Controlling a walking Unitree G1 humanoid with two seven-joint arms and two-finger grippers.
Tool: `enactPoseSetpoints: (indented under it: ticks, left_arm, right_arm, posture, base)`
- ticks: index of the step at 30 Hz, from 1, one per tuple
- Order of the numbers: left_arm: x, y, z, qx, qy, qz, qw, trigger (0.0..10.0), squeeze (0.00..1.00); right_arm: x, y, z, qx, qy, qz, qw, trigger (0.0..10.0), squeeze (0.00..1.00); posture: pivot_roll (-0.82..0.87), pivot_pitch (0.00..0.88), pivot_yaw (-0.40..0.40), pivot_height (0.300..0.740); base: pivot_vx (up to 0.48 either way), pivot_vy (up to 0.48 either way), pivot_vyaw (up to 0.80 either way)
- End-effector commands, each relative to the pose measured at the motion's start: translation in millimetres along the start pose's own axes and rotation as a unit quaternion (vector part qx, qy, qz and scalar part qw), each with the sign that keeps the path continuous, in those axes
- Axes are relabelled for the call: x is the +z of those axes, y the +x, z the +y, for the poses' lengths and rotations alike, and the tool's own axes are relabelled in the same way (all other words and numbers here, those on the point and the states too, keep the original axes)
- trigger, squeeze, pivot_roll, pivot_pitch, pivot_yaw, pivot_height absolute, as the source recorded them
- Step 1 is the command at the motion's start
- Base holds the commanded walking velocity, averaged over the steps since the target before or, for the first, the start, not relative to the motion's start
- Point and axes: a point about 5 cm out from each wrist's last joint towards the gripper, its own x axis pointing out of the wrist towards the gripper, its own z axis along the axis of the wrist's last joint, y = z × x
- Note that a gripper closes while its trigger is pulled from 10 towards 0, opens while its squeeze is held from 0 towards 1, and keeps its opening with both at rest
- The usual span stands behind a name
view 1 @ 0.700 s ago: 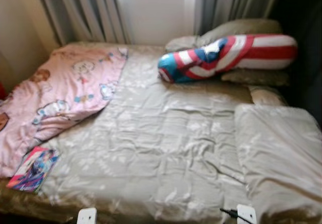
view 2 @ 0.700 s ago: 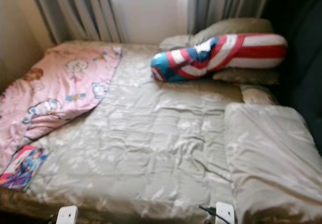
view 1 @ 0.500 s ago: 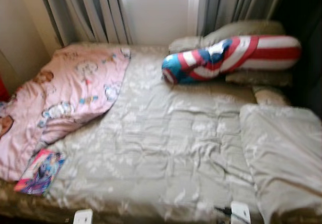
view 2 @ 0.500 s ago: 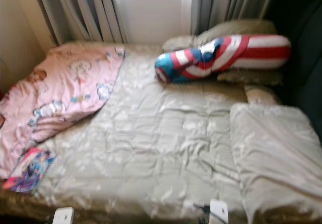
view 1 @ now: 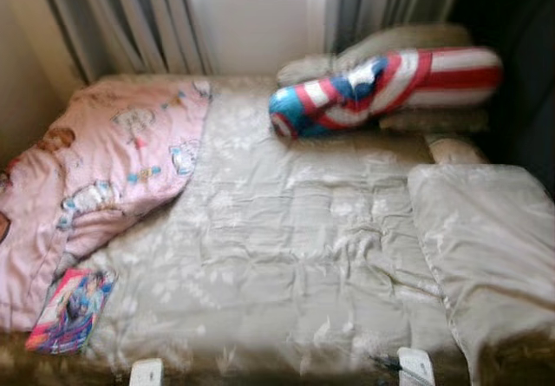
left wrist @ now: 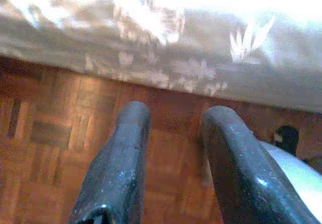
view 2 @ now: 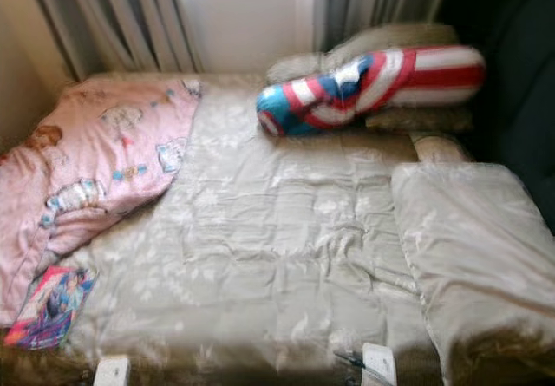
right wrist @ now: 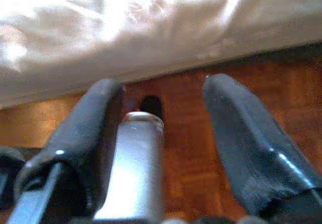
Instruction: Clean up the room
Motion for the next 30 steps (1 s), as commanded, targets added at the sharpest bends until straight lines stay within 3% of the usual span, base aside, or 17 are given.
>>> enactPoseSetpoints:
  ticks: [1,7,24,30]
  left_arm:
    - [-7.2,-2.4,6.0,0.006,0.005,0.013,1.0,10.0,0.0]
    - [-6.9,-2.4,6.2,0.006,0.005,0.012,1.0,10.0,0.0]
    - [-6.7,-2.4,6.7,0.007,0.004,0.012,1.0,10.0,0.0]
    - [-6.6,-2.5,6.9,0.007,0.004,0.011,1.0,10.0,0.0]
  right_arm:
    - [1.4,0.4,4.1,0.005,0.002,-0.001,1.0,10.0,0.0]
    - [0.5,0.3,4.6,0.006,0.0,0.0,1.0,10.0,0.0]
    - [-2.5,-0.3,4.1,0.006,0.001,0.004,1.0,10.0,0.0]
    - [-2.1,-0.2,4.5,0.007,0.002,0.003,1.0,10.0,0.0]
  posture:
    - [-0.02,0.0,0.023,0.74]
    - [-0.01,0.001,0.024,0.74]
    - [-0.01,0.005,0.025,0.74]
    - [-0.01,0.004,0.026,0.74]
  base:
    - [0.0,0.0,0.0]
    - [0.0,0.0,0.0]
    - [0.0,0.378,0.0]
    - [0.0,0.0,0.0]
